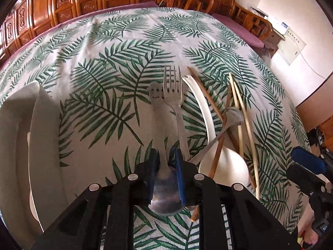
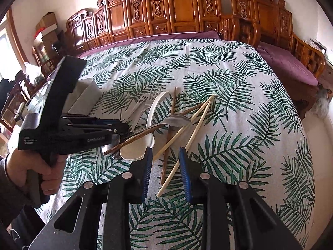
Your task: Organize utensils
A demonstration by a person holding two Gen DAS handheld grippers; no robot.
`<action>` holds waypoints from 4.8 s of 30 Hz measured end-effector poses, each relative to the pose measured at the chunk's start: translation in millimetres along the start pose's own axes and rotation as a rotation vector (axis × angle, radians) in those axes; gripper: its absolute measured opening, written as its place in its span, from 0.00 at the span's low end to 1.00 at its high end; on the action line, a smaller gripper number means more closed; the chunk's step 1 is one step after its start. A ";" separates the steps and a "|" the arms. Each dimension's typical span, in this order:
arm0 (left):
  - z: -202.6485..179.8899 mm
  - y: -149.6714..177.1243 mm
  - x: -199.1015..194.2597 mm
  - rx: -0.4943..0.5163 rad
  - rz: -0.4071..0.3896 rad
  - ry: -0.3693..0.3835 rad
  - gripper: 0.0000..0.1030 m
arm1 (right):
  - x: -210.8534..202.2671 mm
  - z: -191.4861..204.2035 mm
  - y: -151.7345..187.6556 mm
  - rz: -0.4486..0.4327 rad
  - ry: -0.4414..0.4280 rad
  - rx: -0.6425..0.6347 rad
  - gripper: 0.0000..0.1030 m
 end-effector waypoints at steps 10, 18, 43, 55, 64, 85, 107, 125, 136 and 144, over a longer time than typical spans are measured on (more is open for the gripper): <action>6.9 -2.6 -0.8 0.000 0.006 -0.020 0.06 | 4.5 2.4 2.2 0.010 0.008 -0.007 0.28; 9.0 10.6 -17.8 0.021 -0.043 -0.028 0.05 | 19.0 4.5 -6.3 0.019 0.002 0.008 0.28; 30.9 56.4 -93.3 -0.001 -0.198 0.054 0.05 | 82.2 -9.2 -58.0 0.084 -0.073 0.261 0.33; 39.4 65.6 -98.8 -0.014 -0.211 0.069 0.05 | 91.2 -21.7 -77.8 0.099 -0.011 0.323 0.40; 41.7 66.5 -101.6 -0.010 -0.218 0.073 0.05 | 86.1 -30.1 -79.0 0.097 -0.017 0.343 0.14; 39.1 67.2 -100.1 -0.003 -0.216 0.074 0.05 | 58.0 -10.5 -84.9 0.037 -0.045 0.162 0.02; 93.0 65.2 -147.4 -0.073 -0.297 0.010 0.05 | 2.5 90.2 -101.5 -0.025 -0.080 -0.063 0.02; 168.8 72.9 -121.1 -0.178 -0.226 -0.042 0.06 | -3.0 199.0 -119.1 -0.032 -0.176 -0.202 0.02; 179.5 81.2 -137.1 -0.170 -0.255 -0.059 0.06 | 19.9 236.3 -119.4 0.004 -0.214 -0.225 0.02; 191.6 97.8 -160.2 -0.168 -0.288 -0.107 0.06 | 55.7 255.4 -114.3 0.054 -0.216 -0.213 0.02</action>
Point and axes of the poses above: each gripper's, at about its wrist camera, not at the fingertips, and x roughly the way its jaws point, z to its left, y to its underside, the point moved 4 cm from there along x, roughly the way its jaws point, and after that the axes turned 13 degrees about z, right-handed, at the moved point
